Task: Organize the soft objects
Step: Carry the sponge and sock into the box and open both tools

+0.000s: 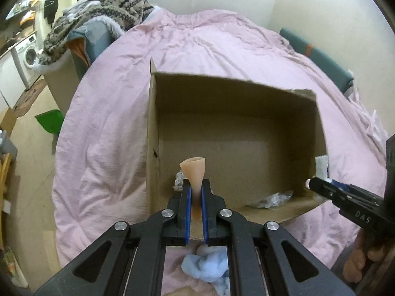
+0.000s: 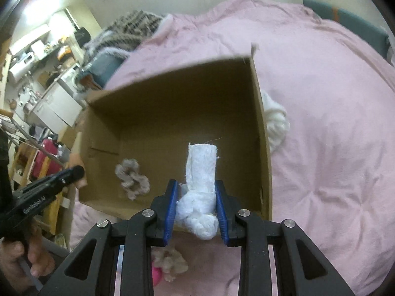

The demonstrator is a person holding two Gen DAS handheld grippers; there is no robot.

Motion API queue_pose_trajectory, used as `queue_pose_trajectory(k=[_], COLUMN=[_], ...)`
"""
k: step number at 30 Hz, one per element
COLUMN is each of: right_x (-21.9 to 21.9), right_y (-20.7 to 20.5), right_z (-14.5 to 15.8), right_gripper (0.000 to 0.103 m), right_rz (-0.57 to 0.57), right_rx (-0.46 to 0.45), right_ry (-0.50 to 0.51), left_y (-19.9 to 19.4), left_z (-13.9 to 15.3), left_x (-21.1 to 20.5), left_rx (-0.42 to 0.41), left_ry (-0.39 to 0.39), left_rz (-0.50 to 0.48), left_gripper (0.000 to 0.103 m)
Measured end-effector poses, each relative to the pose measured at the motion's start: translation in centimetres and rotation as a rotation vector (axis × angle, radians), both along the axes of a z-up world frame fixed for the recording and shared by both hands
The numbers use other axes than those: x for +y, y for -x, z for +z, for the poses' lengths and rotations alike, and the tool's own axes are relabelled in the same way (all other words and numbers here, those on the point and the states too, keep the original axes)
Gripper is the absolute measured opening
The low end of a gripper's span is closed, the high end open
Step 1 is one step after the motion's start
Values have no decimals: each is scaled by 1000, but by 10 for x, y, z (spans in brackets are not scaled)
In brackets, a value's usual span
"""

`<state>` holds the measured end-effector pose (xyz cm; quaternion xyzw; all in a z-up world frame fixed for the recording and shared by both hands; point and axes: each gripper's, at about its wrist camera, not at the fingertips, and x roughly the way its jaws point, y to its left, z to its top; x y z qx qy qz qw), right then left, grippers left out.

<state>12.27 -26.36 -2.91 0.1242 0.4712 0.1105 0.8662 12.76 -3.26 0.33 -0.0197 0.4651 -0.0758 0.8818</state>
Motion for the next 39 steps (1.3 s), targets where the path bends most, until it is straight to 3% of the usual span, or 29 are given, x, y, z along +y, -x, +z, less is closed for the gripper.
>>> queue_pose_trajectory(k=[4, 24, 39], right_x=[3, 15, 16], right_y=[-3, -9, -9], right_z=[-10, -26, -26], right_gripper=[31, 31, 33], right_rz=[-7, 9, 17], right_rx=[33, 74, 76], right_ry=[12, 29, 0], left_y=[-2, -2, -2], left_z=[-11, -25, -25], left_x=[-4, -6, -8], left_rx=[-17, -2, -1], left_ry=[-63, -78, -90], left_rz=[7, 0, -8], left_gripper=[7, 7, 20])
